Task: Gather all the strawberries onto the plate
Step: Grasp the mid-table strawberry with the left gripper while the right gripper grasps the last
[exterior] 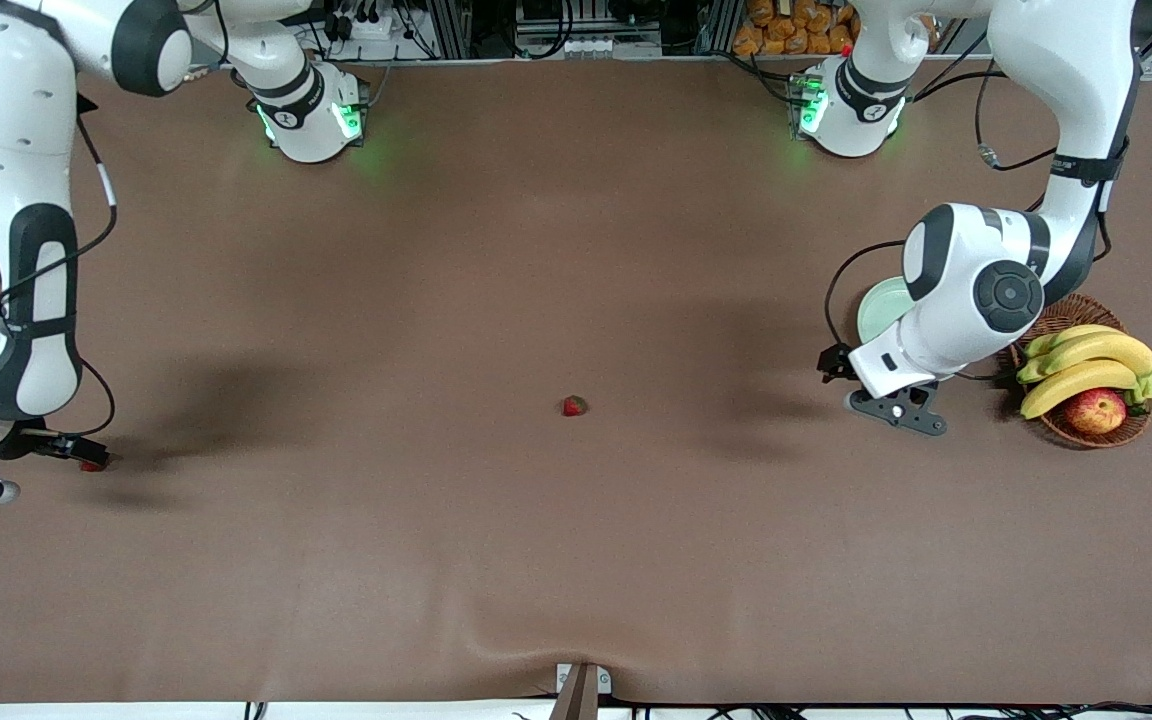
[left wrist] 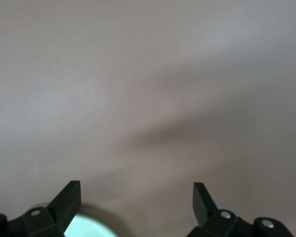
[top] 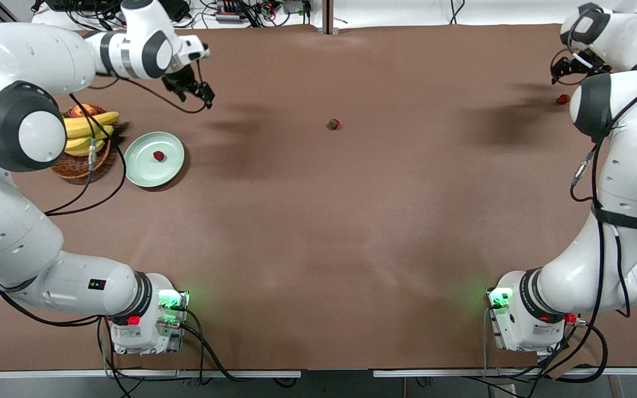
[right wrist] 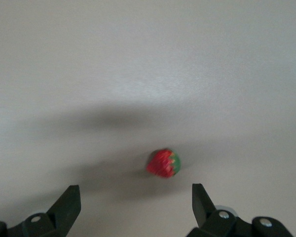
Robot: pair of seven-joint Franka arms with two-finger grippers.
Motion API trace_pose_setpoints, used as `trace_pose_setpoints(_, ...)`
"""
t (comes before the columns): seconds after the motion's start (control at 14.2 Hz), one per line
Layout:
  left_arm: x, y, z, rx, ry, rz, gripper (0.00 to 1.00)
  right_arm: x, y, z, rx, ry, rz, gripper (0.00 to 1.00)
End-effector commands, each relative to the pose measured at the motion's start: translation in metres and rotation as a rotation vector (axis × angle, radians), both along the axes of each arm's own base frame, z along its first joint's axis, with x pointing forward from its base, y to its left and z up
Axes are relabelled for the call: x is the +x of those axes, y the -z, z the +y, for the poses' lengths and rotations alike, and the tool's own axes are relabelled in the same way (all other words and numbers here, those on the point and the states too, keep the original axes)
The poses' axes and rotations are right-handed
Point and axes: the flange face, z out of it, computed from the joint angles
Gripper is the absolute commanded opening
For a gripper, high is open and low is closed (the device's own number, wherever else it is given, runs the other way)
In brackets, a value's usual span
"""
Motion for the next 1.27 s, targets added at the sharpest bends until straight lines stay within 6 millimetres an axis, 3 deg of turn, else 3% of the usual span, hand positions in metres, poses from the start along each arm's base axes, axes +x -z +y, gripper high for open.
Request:
trace_pose_setpoints(0.0, 0.008, -0.026, -0.041, -0.014, -0.003, -0.033, 1.0, 0.003, 0.029, -0.016, 0.042, -0.036, -0.024, 1.0)
trace_pose_setpoints(0.21, 0.006, -0.045, -0.111, -0.042, -0.072, -0.067, 1.0, 0.003, 0.049, -0.016, 0.036, -0.03, -0.029, 1.0)
trace_pose_setpoints(0.49, -0.001, -0.05, -0.196, -0.089, -0.011, -0.09, 1.0, 0.001, 0.053, -0.022, 0.028, -0.021, -0.035, 1.0)
trace_pose_setpoints(0.71, 0.0, -0.038, -0.241, -0.111, -0.042, -0.086, 1.0, 0.0, 0.056, -0.025, 0.032, -0.016, -0.033, 1.0)
trace_pose_setpoints(0.78, -0.003, -0.026, -0.257, -0.113, -0.032, -0.077, 1.0, -0.002, 0.058, -0.026, 0.036, -0.013, -0.032, 0.91)
trace_pose_setpoints(0.85, 0.0, -0.022, -0.27, -0.129, -0.026, -0.091, 1.0, -0.003, 0.059, -0.028, 0.043, -0.005, -0.034, 0.5)
trace_pose_setpoints(0.92, 0.004, -0.012, -0.278, -0.143, -0.025, -0.103, 1.0, -0.002, 0.062, -0.024, 0.068, 0.005, -0.043, 0.19)
trace_pose_setpoints(0.99, 0.002, 0.0, -0.288, -0.161, -0.029, -0.119, 1.0, -0.005, 0.064, -0.029, 0.088, 0.028, -0.053, 0.05)
trace_pose_setpoints(1.2, -0.004, 0.029, -0.313, -0.219, -0.032, -0.182, 1.0, -0.004, 0.062, -0.027, 0.098, 0.027, -0.054, 0.02)
